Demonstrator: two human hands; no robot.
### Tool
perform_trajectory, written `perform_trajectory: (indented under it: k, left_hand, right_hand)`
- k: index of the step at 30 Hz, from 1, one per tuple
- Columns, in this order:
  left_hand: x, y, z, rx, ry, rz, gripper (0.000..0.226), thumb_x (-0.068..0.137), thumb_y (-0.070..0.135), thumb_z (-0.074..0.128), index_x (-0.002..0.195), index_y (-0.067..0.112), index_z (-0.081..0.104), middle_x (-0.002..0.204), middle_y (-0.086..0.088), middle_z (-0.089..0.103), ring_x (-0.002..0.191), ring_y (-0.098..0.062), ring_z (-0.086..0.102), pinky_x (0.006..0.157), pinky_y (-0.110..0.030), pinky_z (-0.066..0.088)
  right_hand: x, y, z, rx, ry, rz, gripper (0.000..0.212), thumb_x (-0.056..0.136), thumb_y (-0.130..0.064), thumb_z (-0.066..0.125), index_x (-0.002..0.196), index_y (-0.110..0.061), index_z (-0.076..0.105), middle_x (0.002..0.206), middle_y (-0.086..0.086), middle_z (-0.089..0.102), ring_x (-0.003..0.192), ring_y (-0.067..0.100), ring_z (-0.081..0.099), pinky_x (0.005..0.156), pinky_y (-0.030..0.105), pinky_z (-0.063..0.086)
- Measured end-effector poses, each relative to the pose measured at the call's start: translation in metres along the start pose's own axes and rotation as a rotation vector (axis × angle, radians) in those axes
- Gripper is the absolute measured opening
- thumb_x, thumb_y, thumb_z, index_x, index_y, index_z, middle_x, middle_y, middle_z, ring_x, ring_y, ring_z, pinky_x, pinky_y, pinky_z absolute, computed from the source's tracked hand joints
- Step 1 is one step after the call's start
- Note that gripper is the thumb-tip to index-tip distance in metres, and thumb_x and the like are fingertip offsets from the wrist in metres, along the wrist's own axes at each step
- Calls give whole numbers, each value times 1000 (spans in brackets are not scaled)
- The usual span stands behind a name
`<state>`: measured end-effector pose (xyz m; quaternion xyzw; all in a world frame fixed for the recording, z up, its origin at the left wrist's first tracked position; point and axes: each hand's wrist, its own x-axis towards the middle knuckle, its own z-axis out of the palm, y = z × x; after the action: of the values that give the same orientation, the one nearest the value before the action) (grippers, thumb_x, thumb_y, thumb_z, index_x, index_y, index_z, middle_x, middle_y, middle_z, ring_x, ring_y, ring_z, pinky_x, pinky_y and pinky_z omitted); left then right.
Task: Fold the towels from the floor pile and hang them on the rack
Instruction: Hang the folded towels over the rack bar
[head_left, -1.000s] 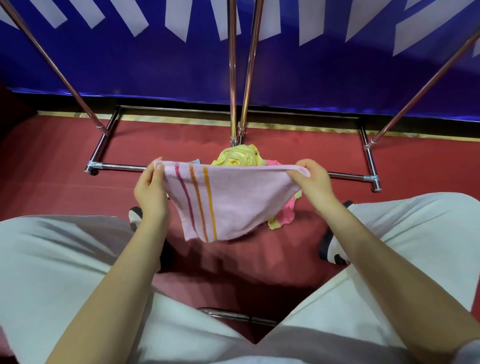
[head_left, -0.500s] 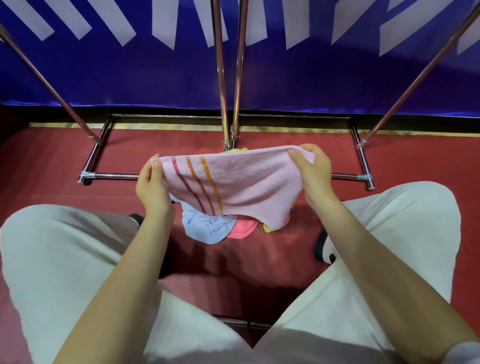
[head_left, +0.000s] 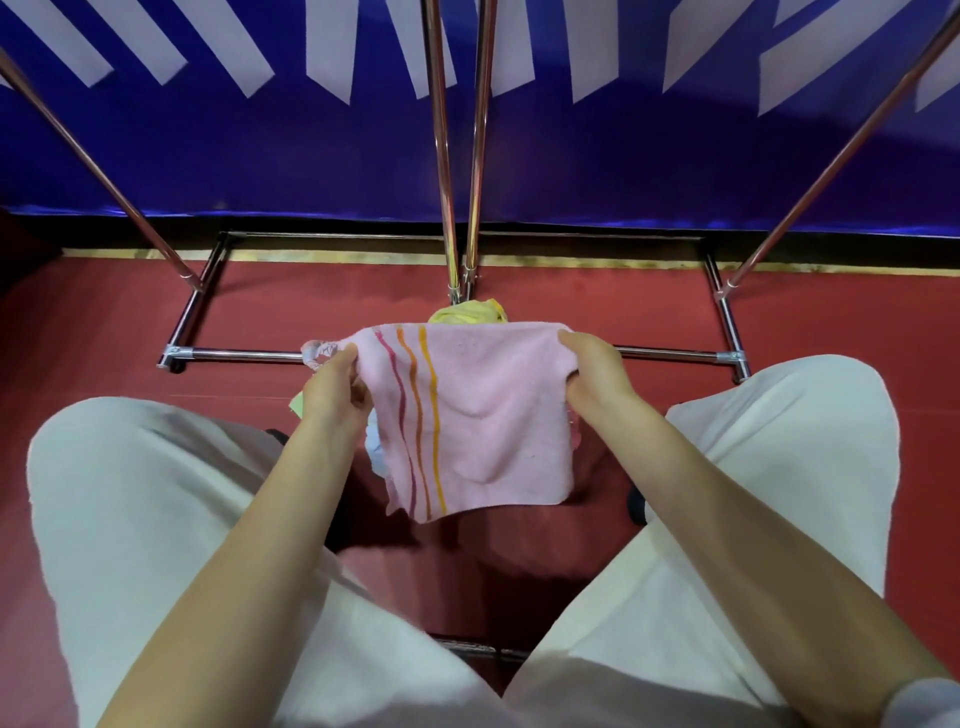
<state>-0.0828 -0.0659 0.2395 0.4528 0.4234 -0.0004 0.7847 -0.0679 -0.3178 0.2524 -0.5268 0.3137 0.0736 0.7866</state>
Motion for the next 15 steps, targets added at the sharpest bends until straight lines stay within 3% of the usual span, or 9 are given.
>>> perform_trajectory:
  k: [1,3,7,11,13,15]
  left_hand:
    - [-5,-3,6,7,-20,4,23,98,15,52,75,18,52,44,12,51,37,0,48,42,-14,41]
    - [-17,-10,13,34,-79,15,26,99,13,50,74,17,51,41,11,48,33,0,44,44,-13,40]
    - [-28,-19,21,74,-157,39,18,96,13,53,79,14,57,57,4,56,49,-5,51,56,-19,44]
    - [-39,-25,28,176,-269,157,16,96,14,48,97,7,62,77,-3,57,66,-12,52,61,-22,42]
    - [-42,-27,29,213,-305,203,26,95,16,48,109,1,63,86,-8,62,73,-15,56,61,-21,46]
    - [-47,-28,30,212,-288,227,25,97,16,48,111,3,64,87,-8,62,72,-14,56,59,-20,47]
  right_hand:
    - [1,3,2,37,-7,25,14,90,-1,50,103,-3,56,102,14,61,88,23,59,72,28,48]
    - [-3,6,7,60,-64,33,14,91,4,43,98,-4,52,92,13,57,80,21,56,66,26,47]
    - [-14,6,16,-65,-155,-94,16,92,4,48,86,-7,57,76,8,54,69,18,52,64,28,42]
    - [-21,11,25,-250,-279,-242,19,89,4,56,101,-10,59,91,10,64,81,19,59,77,33,46]
    - [-26,12,27,-361,-308,-335,30,87,2,58,108,-19,58,103,9,64,86,13,61,75,25,49]
    - [-32,13,29,-446,-316,-420,37,87,1,57,112,-26,56,96,1,61,77,1,58,65,14,45]
